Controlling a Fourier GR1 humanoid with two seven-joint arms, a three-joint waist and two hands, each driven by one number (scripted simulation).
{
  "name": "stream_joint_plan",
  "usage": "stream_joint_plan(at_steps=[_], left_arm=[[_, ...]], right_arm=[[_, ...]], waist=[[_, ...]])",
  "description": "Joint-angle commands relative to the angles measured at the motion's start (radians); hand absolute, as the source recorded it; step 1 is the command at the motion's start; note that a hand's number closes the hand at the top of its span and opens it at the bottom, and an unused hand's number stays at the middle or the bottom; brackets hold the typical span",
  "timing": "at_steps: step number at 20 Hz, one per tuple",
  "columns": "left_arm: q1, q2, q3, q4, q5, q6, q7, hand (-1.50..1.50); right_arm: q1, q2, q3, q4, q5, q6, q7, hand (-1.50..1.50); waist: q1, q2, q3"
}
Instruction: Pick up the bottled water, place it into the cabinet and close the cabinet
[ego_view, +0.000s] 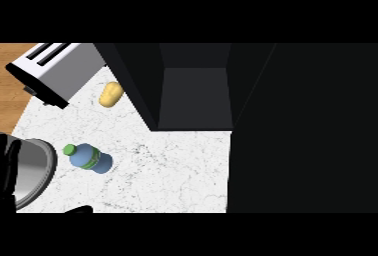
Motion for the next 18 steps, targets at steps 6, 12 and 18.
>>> stream_joint_plan(at_steps=[6,12,18], left_arm=[[-0.021,-0.005,-0.007,0.127,-0.041,0.099,-0.091,-1.50],[0.013,-0.005,0.019,0.294,-0.012,0.132,-0.230,-1.50],[0.009,-0.005,0.083,0.481,0.107,0.064,-0.384,-1.50]], right_arm=[[0.172,0.007,0.035,-0.080,0.028,0.060,-0.100,-1.50],[0.203,0.012,0.094,-0.165,0.078,0.023,-0.054,-1.50],[0.273,-0.024,0.055,-0.204,0.024,0.052,-0.067,-1.50]], waist=[[-0.007,0.001,0.000],[-0.006,0.002,-0.001],[-0.003,0.002,-0.001]])
